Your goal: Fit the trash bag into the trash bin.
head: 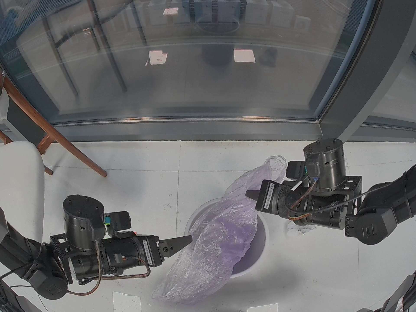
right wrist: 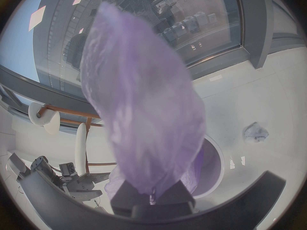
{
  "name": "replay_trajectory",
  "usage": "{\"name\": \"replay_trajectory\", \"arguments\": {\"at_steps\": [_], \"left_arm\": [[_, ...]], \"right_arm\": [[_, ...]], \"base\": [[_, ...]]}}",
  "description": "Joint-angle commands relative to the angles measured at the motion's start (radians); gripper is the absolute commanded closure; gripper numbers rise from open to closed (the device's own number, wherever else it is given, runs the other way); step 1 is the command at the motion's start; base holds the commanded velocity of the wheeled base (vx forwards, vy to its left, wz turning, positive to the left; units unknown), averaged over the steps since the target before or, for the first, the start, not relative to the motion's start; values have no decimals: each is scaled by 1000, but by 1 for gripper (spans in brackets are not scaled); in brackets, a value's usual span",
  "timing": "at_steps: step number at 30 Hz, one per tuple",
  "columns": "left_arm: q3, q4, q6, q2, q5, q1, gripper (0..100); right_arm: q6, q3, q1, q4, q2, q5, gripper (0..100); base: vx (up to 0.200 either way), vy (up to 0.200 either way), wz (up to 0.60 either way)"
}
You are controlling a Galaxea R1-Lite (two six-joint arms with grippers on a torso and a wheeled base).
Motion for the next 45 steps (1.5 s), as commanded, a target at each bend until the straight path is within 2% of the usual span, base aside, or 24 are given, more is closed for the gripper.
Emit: {"name": "replay_trajectory", "arguments": {"at_steps": [1,8,18,19,27,31,38,45], "left_arm": [[-24,-2,6,77,6,-9,0],[-75,-32,13,142,9,-6,0],[-75,-168,11,240,38,-13,0],[-75,-173,9,238,38,-15,100],[-79,-174,6,229,37,-52,100],[-93,-174,8,224,40,-53,100],[-129,-173,-9,197,115,-90,100],[-116,-171,-38,155,116,-96,100]], "right_arm": [[0,-2,3,-1,-2,0,100],[3,-12,14,-2,0,0,100],[8,10,8,-1,-13,0,100],[6,10,6,-1,-13,0,100],[8,16,4,1,-28,0,100],[9,67,35,1,-50,2,100],[11,54,52,-2,-39,3,100],[5,2,26,-1,-23,0,100]], "base": [[0,0,0],[0,0,0],[0,0,0],[0,0,0],[0,0,0],[0,0,0],[0,0,0],[0,0,0]]}}
